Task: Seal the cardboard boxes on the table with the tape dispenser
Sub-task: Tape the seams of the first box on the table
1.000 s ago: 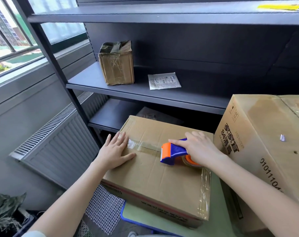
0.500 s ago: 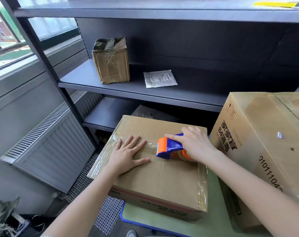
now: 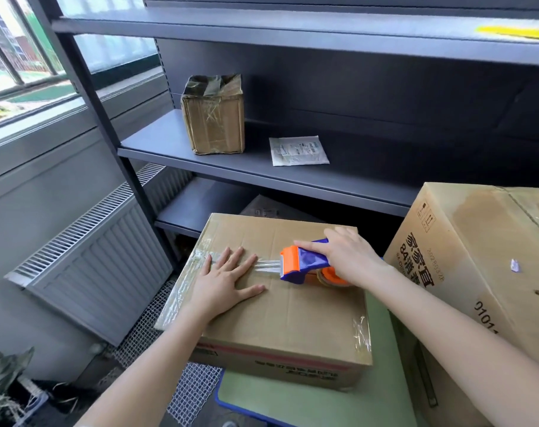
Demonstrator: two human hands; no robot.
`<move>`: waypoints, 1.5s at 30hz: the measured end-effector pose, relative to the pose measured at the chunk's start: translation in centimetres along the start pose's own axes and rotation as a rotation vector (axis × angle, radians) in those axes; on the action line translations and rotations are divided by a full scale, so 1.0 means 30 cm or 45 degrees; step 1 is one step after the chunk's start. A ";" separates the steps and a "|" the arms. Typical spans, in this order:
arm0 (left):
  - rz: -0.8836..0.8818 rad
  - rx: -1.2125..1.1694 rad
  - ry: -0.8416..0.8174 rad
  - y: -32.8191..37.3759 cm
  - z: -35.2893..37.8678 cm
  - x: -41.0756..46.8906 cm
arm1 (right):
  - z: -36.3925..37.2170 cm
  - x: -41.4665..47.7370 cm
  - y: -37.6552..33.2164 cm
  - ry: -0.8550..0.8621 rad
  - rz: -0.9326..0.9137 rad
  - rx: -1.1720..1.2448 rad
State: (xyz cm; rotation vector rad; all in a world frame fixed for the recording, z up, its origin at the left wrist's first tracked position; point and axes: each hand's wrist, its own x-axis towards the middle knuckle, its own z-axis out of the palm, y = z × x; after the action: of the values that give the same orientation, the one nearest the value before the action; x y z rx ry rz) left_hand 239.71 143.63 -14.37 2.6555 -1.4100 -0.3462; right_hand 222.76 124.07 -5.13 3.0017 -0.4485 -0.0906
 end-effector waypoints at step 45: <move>0.177 0.157 -0.013 0.353 0.072 0.037 | 0.089 -0.202 0.190 -0.021 0.227 0.183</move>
State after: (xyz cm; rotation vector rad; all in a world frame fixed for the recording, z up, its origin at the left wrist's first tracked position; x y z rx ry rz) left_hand 231.27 136.80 -14.43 2.6330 -1.6593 -0.2679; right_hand 215.13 120.19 -6.87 3.0845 -0.7519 -0.0717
